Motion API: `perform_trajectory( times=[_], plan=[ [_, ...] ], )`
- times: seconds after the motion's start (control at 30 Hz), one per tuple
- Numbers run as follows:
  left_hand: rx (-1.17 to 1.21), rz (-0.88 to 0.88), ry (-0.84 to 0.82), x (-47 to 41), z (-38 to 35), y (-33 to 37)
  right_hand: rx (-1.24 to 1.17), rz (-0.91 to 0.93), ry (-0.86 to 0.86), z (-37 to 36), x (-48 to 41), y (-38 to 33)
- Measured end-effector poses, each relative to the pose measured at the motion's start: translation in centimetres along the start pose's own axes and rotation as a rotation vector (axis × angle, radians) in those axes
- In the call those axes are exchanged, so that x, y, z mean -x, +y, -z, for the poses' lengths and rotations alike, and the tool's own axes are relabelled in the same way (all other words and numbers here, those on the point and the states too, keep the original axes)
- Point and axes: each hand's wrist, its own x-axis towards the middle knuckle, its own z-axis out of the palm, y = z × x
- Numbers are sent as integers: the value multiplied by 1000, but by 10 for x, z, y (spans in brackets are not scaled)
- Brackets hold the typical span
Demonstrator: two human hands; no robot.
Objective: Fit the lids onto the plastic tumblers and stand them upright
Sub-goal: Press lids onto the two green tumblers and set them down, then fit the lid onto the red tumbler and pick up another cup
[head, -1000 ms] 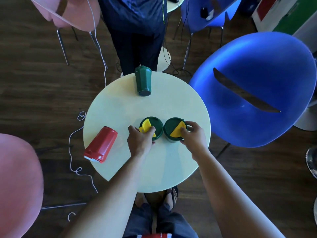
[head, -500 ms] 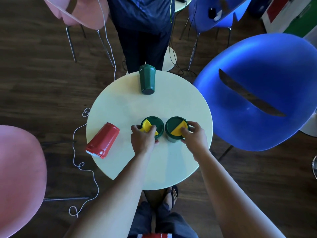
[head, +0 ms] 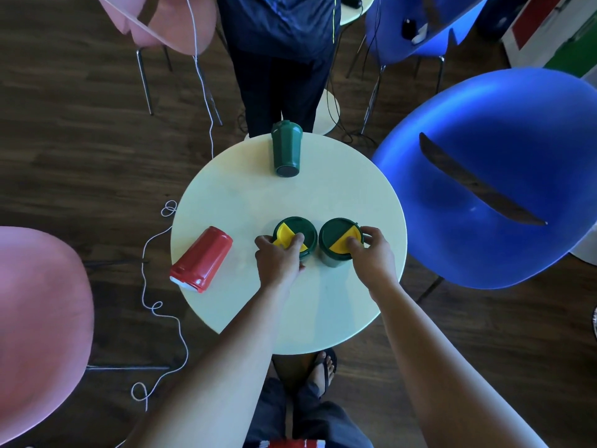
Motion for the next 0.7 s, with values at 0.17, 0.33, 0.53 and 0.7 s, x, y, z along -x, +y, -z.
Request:
perform_trajectory(
  times=[0.17,0.33,0.53,0.7],
  plan=[
    [-205,-69,-34,-3,21,1,97,147,107,-8,8,-13],
    [-357,-347,23,-7,69,20,207,440,202,-34,24,-50],
    [-590,-651,108,-21,165,36,195,616,-45,-114,65,-91],
    [-754,-364,-49,-60,229,10,332,402,-362,-192,92,-63]
  ],
)
